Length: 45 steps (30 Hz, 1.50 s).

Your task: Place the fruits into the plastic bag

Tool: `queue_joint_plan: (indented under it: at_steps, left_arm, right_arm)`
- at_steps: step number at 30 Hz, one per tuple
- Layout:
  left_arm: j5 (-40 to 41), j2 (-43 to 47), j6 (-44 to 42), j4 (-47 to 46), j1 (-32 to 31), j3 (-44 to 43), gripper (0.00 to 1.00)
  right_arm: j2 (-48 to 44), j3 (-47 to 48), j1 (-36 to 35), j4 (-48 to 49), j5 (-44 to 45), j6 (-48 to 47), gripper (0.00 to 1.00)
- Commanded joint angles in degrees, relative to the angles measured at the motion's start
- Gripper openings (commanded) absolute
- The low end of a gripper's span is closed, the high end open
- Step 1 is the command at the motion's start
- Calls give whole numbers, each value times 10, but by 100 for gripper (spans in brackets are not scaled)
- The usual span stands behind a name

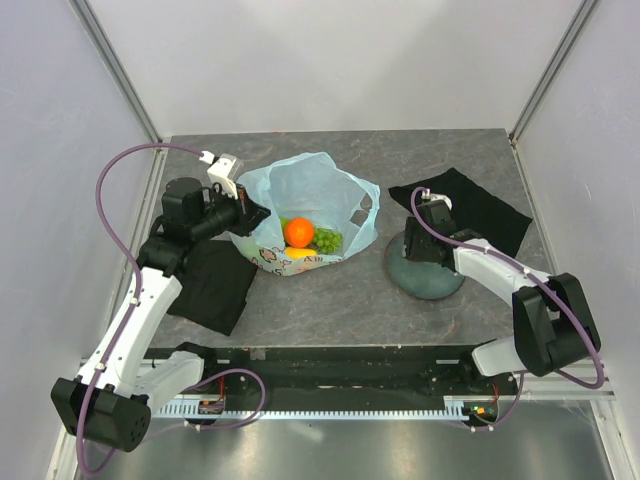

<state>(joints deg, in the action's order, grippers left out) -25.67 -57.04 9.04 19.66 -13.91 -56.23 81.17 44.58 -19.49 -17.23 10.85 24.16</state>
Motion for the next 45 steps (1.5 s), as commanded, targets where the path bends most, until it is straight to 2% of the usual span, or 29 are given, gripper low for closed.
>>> queue_joint_plan:
  at_steps: [1,3,6,7,10,13,17,21,26,29,30,31,32,35,40,45]
  left_arm:
    - [-6,9,-8,-16,-1,-2,2]
    - [-6,9,-8,-15,-1,-1,2]
    - [-10,8,-6,-15,-2,-2,1]
    - [-13,9,-5,-15,-2,-2,1]
    - [-14,7,-5,-15,-1,-2,2]
    - [-11,8,-5,-16,-2,-2,2]
    - [-8,8,-7,-16,-2,-1,2]
    - [-5,10,-8,-15,-2,-1,2]
    - [-3,6,-9,-15,-2,0,1]
    - [-5,5,-9,-15,-2,-1,2]
    - [-4,4,-9,-15,-2,-1,2]
    - [-4,4,-9,-15,-2,-1,2]
    - [-4,4,-10,-15,-2,0,2]
    - [-3,5,-10,-15,-2,0,2]
    - [-5,4,-9,-15,-2,-1,2]
    - [-3,7,-9,-16,-2,-1,2]
  right_arm:
    - [-22,12,1,-6,-6,-11,49]
    - [-76,31,-2,-49,38,-19,42]
    - [-169,73,-78,-55,129,-51,37]
    - [-186,86,-119,-44,132,-55,35]
    - [-215,91,-149,36,69,-50,34]
    - [-169,118,-165,105,13,-55,34]
    - [-32,194,-194,147,-44,-55,34]
    - [96,332,-222,118,-93,-41,34]
    - [222,430,-251,95,-127,-41,36]
    - [265,468,-268,85,-133,-38,47]
    - [274,482,-269,79,-135,-36,64]
    - [281,486,-270,72,-142,-37,71]
    - [281,486,-270,70,-143,-39,84]
    - [253,462,-270,83,-139,-53,96]
    - [168,403,-264,89,-83,-76,98]
    - [53,297,-242,85,0,-78,92]
